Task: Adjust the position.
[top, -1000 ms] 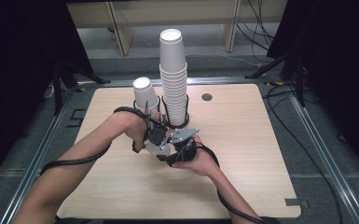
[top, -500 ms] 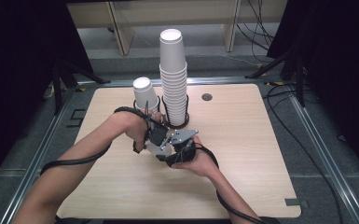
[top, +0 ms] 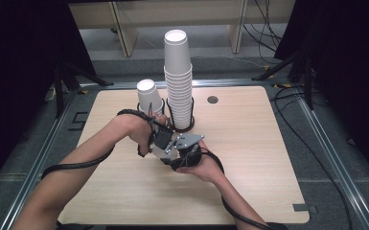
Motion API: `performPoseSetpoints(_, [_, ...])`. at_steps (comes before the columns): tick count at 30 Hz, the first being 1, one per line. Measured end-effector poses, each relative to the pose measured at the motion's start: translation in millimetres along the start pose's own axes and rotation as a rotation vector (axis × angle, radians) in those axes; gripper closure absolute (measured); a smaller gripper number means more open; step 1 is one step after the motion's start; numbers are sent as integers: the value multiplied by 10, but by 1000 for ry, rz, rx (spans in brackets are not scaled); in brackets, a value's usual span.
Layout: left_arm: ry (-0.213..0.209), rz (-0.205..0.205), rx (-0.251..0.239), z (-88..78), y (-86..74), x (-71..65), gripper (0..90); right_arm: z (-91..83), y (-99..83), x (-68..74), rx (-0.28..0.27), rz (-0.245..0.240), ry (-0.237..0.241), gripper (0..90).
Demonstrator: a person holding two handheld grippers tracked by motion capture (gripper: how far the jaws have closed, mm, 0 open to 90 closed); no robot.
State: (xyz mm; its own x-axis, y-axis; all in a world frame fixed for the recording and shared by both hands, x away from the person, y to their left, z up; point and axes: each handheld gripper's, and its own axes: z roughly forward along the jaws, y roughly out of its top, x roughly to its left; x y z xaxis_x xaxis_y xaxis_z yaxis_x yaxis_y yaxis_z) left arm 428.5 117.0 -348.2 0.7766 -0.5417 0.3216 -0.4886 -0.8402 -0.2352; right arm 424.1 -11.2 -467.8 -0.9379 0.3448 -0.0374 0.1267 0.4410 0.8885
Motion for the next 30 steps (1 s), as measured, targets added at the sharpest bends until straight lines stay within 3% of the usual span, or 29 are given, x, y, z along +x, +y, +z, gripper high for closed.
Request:
performPoseSetpoints(3, [3,14,-13,-4,13,10,193,3,-3,2,6,3,4,281])
performPoseSetpoints(4, [-9,-48,-25,4,4,-32,193,1,-7,14,9,15,-2,284])
performPoseSetpoints(7, [-3,-40,-32,-6,7,-26,191,-9,-5,-16,12,-39,-21,289])
performPoseSetpoints(8, [0,-40,-36,-7,5,-26,191,-13,-9,-4,14,-16,-18,291])
performPoseSetpoints(11, [7,-56,-47,-17,-2,-36,189,-27,-4,-17,8,-41,-23,295])
performPoseSetpoints(13, [8,-62,-55,-23,-4,-43,188,-33,-7,3,4,-15,-21,297])
performPoseSetpoints(15, [15,-61,-58,-30,-6,-42,187,-43,1,-24,8,-61,-31,299])
performPoseSetpoints(19, [15,-67,-65,-34,-10,-44,180,-54,2,-8,11,-40,-33,300])
performPoseSetpoints(25, [24,-55,-92,-25,-26,-16,150,-69,-4,-35,8,-75,-44,300])
performPoseSetpoints(26, [27,-62,-99,-24,-30,-18,145,-75,-9,-28,11,-60,-40,300])
performPoseSetpoints(30, [39,-86,-138,-15,-46,-19,88,-92,-21,-25,12,-79,-46,299])
